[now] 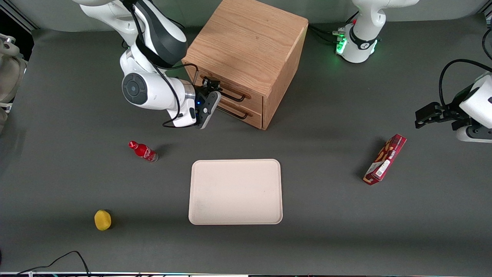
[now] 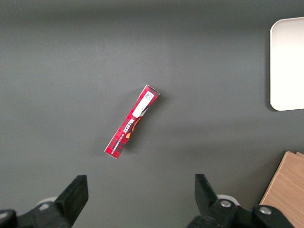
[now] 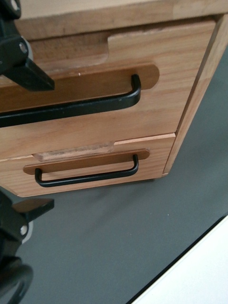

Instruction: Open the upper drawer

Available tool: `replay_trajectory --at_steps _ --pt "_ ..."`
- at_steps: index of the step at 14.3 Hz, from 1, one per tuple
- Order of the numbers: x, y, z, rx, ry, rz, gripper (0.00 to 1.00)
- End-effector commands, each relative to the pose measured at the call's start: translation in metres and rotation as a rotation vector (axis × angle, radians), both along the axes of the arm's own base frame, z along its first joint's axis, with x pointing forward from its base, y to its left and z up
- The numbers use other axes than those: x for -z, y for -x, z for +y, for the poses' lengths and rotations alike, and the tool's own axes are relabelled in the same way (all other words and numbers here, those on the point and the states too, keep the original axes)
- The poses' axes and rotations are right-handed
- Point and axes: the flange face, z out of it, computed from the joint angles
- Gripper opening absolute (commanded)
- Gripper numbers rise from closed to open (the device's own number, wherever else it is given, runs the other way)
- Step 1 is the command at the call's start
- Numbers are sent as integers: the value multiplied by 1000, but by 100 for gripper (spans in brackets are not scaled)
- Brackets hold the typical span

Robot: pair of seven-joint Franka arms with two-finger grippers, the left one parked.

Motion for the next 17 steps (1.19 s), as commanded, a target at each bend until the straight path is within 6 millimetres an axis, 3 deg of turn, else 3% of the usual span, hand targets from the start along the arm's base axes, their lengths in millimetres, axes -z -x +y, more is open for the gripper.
replay_trajectory --at_steps 1,4,8,11,17 --pt "2 13 3 26 -1 -22 100" --pt "8 20 8 22 3 -20 100" --pt "16 14 4 29 9 -37 100" --pt "26 -3 -6 28 30 -47 100" --pt "32 -55 -32 74 39 -73 100"
